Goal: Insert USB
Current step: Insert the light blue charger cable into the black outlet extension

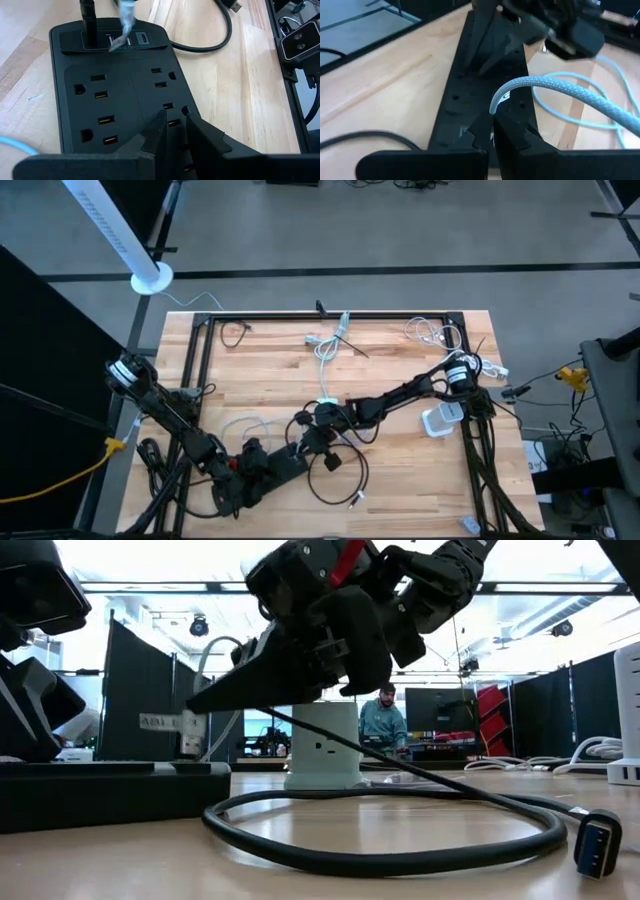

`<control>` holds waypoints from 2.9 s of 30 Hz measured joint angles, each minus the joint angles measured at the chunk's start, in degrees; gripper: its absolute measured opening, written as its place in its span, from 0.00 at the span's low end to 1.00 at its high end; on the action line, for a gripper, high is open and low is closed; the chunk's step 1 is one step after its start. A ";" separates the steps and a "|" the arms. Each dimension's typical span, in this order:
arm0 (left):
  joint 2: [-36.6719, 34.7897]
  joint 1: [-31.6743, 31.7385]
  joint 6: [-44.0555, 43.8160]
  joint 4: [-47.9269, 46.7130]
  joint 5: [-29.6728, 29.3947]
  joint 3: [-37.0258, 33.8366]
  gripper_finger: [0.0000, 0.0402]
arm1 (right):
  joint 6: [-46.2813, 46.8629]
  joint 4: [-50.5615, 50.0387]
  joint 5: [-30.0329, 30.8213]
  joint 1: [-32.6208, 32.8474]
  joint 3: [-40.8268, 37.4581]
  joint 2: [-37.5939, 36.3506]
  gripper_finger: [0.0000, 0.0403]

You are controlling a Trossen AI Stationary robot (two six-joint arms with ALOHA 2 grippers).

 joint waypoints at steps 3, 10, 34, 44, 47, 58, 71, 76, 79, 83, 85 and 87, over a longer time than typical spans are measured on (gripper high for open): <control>0.00 0.00 0.00 -0.02 0.00 0.00 0.16 | 1.00 0.89 -0.13 0.51 0.02 0.43 0.00; 0.00 0.02 0.00 -0.04 0.00 0.00 0.16 | -0.05 -0.18 3.88 0.41 -0.12 0.50 0.00; 0.02 -0.13 1.27 -0.06 0.00 0.00 0.16 | 1.61 -0.91 4.75 1.13 0.04 0.52 0.00; 0.02 -0.13 1.27 -0.11 -0.02 0.00 0.16 | 2.09 -2.38 5.65 1.15 0.15 0.48 0.00; 0.02 -0.13 1.27 -0.11 -0.02 0.00 0.16 | 2.14 -2.68 5.78 1.15 0.15 0.26 0.00; 0.02 -0.13 1.27 -0.11 -0.02 0.00 0.16 | 2.49 -3.82 5.78 1.15 0.15 -0.31 0.00; 0.02 -0.13 0.80 -0.11 0.05 0.00 0.16 | 3.00 -4.35 5.80 1.17 0.16 -0.96 0.00; 0.00 -0.11 0.41 -0.09 0.40 -0.02 0.16 | 2.62 -4.43 5.57 1.17 1.51 0.37 0.00; 0.00 -0.11 0.13 -0.10 0.77 -0.02 0.16 | 2.51 -5.22 5.38 1.28 1.57 0.44 0.00; 0.00 -0.11 0.17 -0.29 0.90 0.00 0.16 | 2.47 -5.61 5.41 1.30 1.57 0.42 0.00; 0.00 -0.11 0.16 -0.35 0.93 0.00 0.16 | 2.44 -5.92 5.41 1.37 1.57 0.40 0.00; 0.00 -0.11 -0.01 -0.37 0.99 0.00 0.16 | 2.49 -6.68 5.45 1.46 1.57 0.06 0.00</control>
